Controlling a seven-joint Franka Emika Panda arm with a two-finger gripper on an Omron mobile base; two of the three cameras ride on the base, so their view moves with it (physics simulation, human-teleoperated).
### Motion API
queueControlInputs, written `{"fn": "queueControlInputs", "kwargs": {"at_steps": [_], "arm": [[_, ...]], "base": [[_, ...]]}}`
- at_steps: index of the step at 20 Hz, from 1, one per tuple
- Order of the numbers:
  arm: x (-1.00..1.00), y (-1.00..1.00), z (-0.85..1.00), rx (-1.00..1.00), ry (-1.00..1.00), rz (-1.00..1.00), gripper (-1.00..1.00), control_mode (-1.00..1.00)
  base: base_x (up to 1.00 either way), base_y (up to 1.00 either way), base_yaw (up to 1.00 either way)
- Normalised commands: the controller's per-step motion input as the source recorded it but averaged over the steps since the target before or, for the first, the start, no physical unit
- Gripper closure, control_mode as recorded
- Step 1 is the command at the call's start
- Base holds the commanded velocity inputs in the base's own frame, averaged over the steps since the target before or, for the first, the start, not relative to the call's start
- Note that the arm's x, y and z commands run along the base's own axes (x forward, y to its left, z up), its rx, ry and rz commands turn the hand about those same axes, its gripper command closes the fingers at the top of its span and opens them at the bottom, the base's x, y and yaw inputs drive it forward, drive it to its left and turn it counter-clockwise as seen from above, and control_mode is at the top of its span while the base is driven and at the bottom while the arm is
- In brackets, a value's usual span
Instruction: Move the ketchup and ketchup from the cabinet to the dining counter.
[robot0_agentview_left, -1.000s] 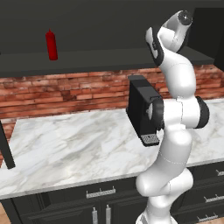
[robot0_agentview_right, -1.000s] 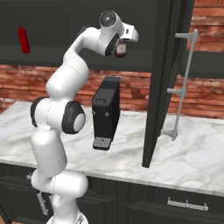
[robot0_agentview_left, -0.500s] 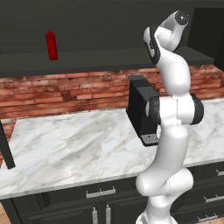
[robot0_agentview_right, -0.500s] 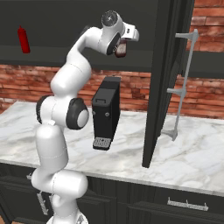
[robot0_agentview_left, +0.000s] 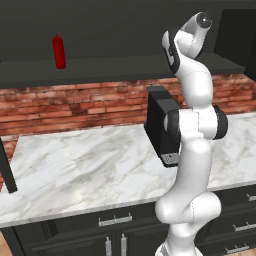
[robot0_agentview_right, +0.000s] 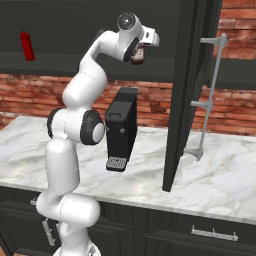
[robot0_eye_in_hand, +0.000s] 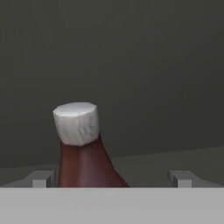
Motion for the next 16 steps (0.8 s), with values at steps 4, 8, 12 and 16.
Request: {"fn": "queueControlInputs", "kwargs": {"at_steps": [4,8,12,16], "arm": [[0.18,0.0,-0.02,0.0,0.02,0.0,-1.0,-1.0],[0.07,0.01,0.0,0.0,0.01,0.0,1.0,-1.0],[-0.04,-0.07,0.0,0.01,0.0,0.0,1.0,-1.0],[-0.37,-0.08,-0.04,0.05,0.0,0.0,1.0,-1.0]], "base": [[0.0,0.0,0.0],[0.0,0.0,0.0],[0.0,0.0,0.0],[0.0,0.0,0.0]]}}
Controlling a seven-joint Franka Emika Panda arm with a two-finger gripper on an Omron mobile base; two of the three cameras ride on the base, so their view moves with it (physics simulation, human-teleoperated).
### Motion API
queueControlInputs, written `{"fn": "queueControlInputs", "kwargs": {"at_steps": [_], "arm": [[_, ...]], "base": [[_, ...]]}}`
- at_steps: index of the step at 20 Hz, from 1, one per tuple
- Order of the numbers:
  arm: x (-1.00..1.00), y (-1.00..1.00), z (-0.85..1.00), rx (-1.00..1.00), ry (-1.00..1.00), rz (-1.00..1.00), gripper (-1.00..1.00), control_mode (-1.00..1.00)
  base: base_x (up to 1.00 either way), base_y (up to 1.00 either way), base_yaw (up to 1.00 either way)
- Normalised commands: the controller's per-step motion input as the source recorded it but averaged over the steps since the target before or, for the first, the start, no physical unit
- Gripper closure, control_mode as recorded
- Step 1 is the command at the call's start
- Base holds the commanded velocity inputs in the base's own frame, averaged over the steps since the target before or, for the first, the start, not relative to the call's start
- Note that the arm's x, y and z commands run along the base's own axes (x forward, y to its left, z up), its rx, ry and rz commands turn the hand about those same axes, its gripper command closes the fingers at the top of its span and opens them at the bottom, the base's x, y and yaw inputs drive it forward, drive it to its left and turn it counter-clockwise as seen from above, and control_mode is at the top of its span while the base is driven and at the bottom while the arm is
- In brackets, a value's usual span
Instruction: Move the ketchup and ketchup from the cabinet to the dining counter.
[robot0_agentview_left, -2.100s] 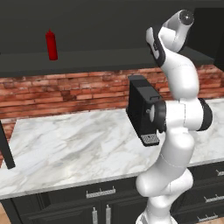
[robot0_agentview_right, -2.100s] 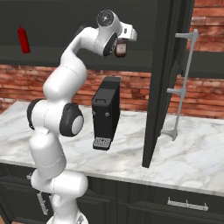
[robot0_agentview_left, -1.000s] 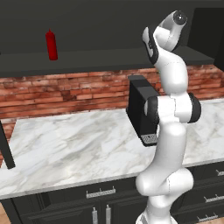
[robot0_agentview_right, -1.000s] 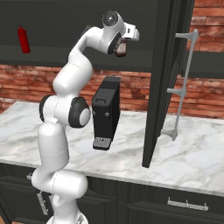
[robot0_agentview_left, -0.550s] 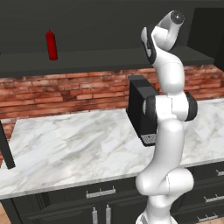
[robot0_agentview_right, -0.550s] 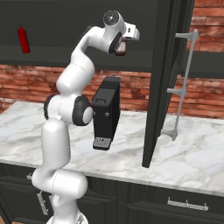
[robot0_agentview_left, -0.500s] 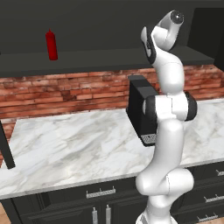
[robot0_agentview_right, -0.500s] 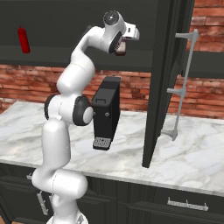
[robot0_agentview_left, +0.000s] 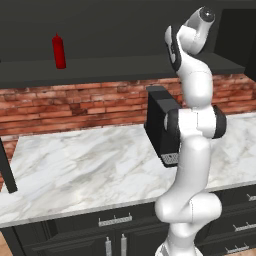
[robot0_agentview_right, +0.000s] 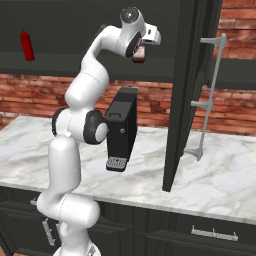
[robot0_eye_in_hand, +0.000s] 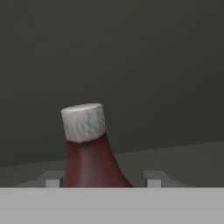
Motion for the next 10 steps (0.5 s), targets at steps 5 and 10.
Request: {"fn": "queueControlInputs", "kwargs": {"at_steps": [5,10], "arm": [[-0.79,-0.01,-0.13,0.05,-0.02,0.0,1.0,-1.0],[-0.92,0.0,-0.27,0.03,-0.1,0.0,1.0,-1.0]], "base": [[0.0,0.0,0.0],[0.0,0.0,0.0]]}}
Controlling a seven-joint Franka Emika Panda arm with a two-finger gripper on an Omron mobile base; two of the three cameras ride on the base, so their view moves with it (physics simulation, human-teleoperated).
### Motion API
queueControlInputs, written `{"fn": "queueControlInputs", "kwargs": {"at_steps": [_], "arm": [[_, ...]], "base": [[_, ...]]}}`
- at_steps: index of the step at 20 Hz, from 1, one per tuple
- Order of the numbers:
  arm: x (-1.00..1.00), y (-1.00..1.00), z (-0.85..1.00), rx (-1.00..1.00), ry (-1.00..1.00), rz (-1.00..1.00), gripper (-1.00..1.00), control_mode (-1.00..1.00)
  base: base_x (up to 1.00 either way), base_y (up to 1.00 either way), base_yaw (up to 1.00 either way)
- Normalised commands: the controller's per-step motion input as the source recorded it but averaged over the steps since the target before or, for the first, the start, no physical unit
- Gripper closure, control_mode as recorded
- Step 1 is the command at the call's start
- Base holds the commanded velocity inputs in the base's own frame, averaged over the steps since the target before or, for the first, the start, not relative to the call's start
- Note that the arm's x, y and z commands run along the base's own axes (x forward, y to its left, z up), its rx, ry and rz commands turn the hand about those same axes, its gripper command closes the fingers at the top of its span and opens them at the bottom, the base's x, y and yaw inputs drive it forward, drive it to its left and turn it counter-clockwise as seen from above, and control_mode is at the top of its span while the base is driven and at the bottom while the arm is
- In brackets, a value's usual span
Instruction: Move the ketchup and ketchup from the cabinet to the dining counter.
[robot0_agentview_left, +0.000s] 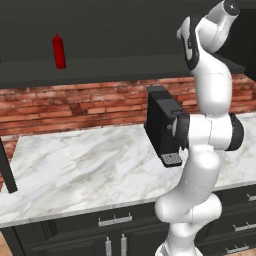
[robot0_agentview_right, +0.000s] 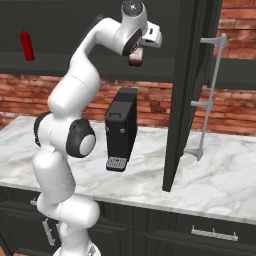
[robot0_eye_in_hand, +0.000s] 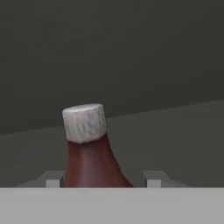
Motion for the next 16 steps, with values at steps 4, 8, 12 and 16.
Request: {"fn": "queueControlInputs", "kwargs": {"at_steps": [4,8,12,16], "arm": [[-0.94,0.08,-0.25,0.0,-0.13,0.0,1.0,-1.0],[-0.94,0.25,-0.26,0.0,-0.14,-0.01,1.0,-1.0],[-0.94,0.25,-0.21,0.01,-0.11,-0.04,1.0,-1.0],[-0.93,0.16,-0.06,0.06,0.0,-0.01,1.0,-1.0]], "base": [[0.0,0.0,0.0],[0.0,0.0,0.0],[0.0,0.0,0.0],[0.0,0.0,0.0]]}}
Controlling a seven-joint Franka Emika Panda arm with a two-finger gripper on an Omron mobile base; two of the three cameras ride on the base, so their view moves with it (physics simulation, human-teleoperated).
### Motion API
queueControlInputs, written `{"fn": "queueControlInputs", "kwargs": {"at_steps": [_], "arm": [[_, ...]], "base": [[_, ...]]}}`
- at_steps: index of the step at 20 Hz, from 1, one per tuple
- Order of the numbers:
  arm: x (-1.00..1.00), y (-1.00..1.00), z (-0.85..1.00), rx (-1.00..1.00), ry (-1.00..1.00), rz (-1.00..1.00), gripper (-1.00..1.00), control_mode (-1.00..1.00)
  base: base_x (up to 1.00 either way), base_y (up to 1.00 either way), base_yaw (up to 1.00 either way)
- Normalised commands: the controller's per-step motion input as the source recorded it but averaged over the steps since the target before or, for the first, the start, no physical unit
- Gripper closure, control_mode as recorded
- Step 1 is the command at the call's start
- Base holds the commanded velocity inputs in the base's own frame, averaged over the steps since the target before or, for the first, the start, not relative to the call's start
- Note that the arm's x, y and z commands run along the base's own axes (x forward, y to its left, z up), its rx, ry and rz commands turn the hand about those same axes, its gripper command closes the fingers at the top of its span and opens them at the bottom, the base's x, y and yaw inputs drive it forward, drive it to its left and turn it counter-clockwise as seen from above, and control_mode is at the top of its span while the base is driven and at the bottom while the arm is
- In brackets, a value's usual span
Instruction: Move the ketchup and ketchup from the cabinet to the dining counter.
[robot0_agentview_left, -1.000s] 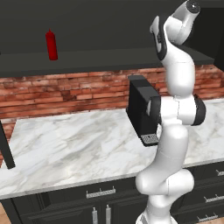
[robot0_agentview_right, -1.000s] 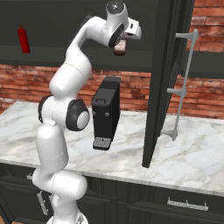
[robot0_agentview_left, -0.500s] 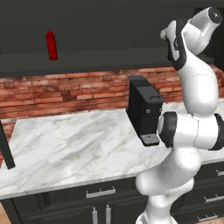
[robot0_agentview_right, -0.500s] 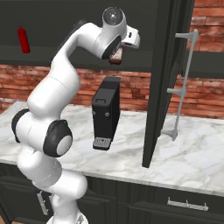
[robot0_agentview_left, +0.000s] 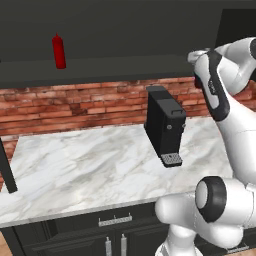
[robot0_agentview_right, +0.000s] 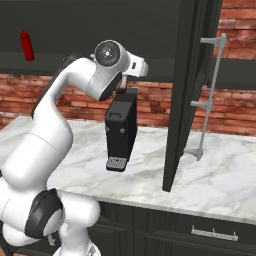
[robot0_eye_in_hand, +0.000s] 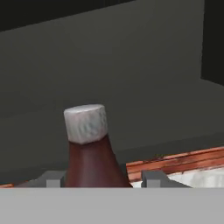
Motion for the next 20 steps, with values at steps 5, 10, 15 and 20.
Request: {"fn": "queueControlInputs", "kwargs": {"at_steps": [5,10,15,20], "arm": [[-0.91,0.23,-0.15,0.04,0.0,-0.02,1.0,-1.0],[-0.73,0.3,-0.33,0.0,-0.01,-0.1,1.0,-1.0],[-0.53,0.19,-0.3,0.01,0.0,-0.12,1.0,-1.0],[-0.43,0.16,-0.31,0.02,0.0,-0.1,1.0,-1.0]], "base": [[0.0,0.0,0.0],[0.0,0.0,0.0],[0.0,0.0,0.0],[0.0,0.0,0.0]]}}
